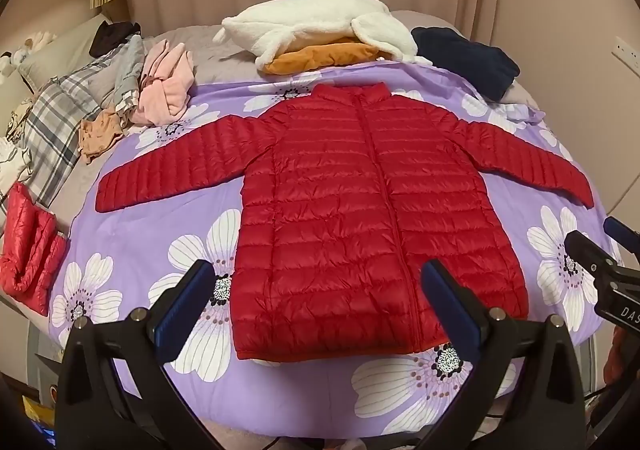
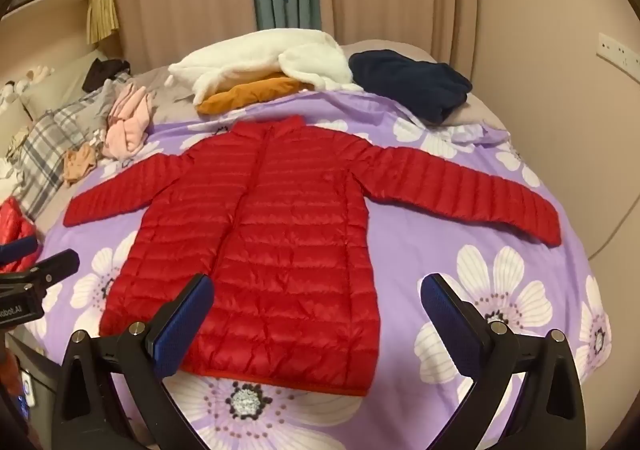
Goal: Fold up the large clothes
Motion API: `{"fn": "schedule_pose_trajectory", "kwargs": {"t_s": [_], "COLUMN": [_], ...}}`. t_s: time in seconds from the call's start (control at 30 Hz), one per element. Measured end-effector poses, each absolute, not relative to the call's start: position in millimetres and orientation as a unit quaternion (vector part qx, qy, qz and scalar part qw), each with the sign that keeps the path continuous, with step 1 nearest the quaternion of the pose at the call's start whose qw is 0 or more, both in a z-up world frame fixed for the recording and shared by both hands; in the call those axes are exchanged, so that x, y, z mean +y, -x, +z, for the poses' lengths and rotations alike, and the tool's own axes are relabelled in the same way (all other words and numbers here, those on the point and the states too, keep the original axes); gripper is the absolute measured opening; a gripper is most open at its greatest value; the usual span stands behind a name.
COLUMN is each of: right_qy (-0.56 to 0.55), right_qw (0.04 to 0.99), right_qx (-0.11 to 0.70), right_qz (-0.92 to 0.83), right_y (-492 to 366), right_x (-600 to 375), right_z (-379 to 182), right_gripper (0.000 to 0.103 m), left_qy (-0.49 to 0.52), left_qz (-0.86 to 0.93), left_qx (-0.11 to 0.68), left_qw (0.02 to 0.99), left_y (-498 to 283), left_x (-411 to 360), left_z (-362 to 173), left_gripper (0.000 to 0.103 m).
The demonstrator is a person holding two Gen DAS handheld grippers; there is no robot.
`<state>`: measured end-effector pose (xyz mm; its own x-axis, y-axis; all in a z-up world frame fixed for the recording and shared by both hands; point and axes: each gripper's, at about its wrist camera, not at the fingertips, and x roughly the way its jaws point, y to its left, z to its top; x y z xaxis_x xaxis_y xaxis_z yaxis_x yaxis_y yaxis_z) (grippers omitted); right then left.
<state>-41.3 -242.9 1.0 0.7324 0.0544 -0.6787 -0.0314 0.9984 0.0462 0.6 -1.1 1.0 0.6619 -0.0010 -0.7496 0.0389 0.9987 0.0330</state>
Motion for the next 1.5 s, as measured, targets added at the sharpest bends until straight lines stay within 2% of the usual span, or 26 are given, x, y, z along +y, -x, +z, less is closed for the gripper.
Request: {"fn": "schedule_pose_trajectory", "kwargs": {"t_s": [1.03,1.07,1.5], "right_qy": [-0.018,-0.017,-0.021], "right_qw": [0.937,0.930,0.928], "right_qx": [0.349,0.367,0.371], "right_qz": [0.024,0.022,0.023], "right_y": [43.0,41.4,41.8], "right_x": [-243.5,-243.9,-242.9], "right_z": [6.4,4.9,4.2], "right_gripper": [0.102,0.102,0.102], "left_qy": [-0.028,-0.029,-0.027], "left_qz": [-0.012,-0.011,-0.011], "left_qx": [0.410,0.409,0.410], "left_qw": [0.912,0.912,0.912], "left_y": [0.0,0.3,0.3], "left_x": [-1.5,-1.1,-1.3], "left_z": [2.9,2.8,2.2], "left_gripper": [0.103,0.103,0.103]}}
